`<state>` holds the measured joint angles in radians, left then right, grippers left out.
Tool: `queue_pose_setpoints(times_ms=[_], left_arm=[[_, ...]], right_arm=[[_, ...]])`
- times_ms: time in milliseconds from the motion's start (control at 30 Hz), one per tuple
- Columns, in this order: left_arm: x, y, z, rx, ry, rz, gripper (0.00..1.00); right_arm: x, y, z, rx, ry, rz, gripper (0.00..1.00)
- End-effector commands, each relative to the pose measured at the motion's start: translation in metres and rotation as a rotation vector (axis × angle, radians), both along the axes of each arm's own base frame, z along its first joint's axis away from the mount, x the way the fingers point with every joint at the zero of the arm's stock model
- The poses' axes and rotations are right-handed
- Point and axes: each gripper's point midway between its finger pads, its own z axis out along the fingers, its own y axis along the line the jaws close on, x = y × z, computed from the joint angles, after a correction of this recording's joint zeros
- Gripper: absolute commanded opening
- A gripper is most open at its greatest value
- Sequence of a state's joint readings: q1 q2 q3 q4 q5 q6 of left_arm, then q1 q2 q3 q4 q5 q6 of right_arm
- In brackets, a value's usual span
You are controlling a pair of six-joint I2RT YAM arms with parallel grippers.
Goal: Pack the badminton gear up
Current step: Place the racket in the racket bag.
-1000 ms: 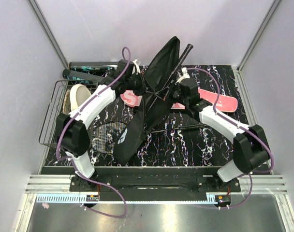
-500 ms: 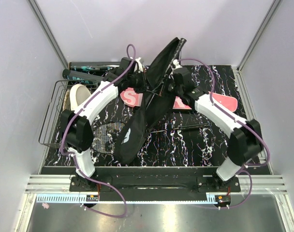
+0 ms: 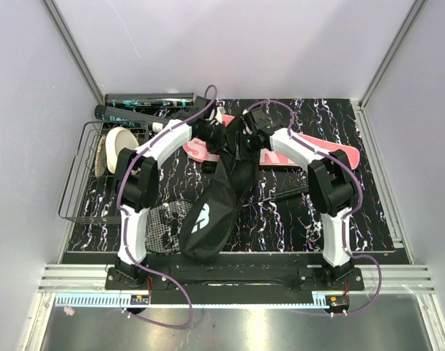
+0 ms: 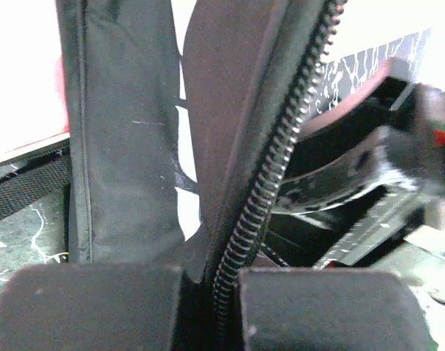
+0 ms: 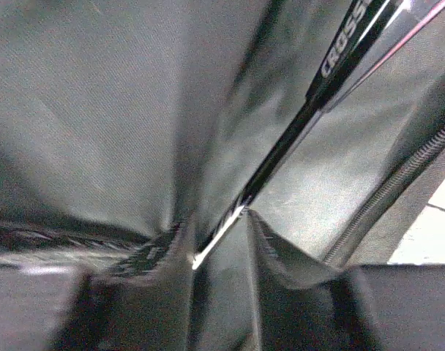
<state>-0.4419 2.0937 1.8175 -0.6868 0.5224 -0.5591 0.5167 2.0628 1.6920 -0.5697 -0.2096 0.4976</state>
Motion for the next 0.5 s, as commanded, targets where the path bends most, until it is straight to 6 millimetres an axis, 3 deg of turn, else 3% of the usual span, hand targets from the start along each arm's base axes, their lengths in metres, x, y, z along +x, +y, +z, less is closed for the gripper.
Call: queue_pose_setpoints(times_ms=[0,33,67,133,267,467], left_arm=[[0.019,-0.024,0.058,-0.190,-0.142,-0.072,0.00],[0.019,-0.022,0.055,-0.184,-0.137,-0.067,0.00],[0.019,-0.021,0.056,-0.183,-0.143,-0.067,0.00],[0.019,-0.019,0.054,-0.180,-0.141,-0.063,0.00],[0.017,-0.018,0.052,-0.174,-0.139,-0.059,0.00],[0.014,-0.018,0.049,-0.181,-0.130,-0.068,0.00]], right_arm=[[-0.033,0.005,0.018,0.156,0.044,0.172,0.47],[-0.038,-0.007,0.013,0.222,0.096,0.114,0.50],[-0.025,-0.005,0.027,0.287,0.021,0.101,0.56],[-0.028,-0.014,0.038,0.354,0.024,0.068,0.58],[-0.006,-0.040,0.053,0.450,-0.022,-0.007,0.60],[0.018,-0.050,0.061,0.556,-0.036,-0.073,0.62]])
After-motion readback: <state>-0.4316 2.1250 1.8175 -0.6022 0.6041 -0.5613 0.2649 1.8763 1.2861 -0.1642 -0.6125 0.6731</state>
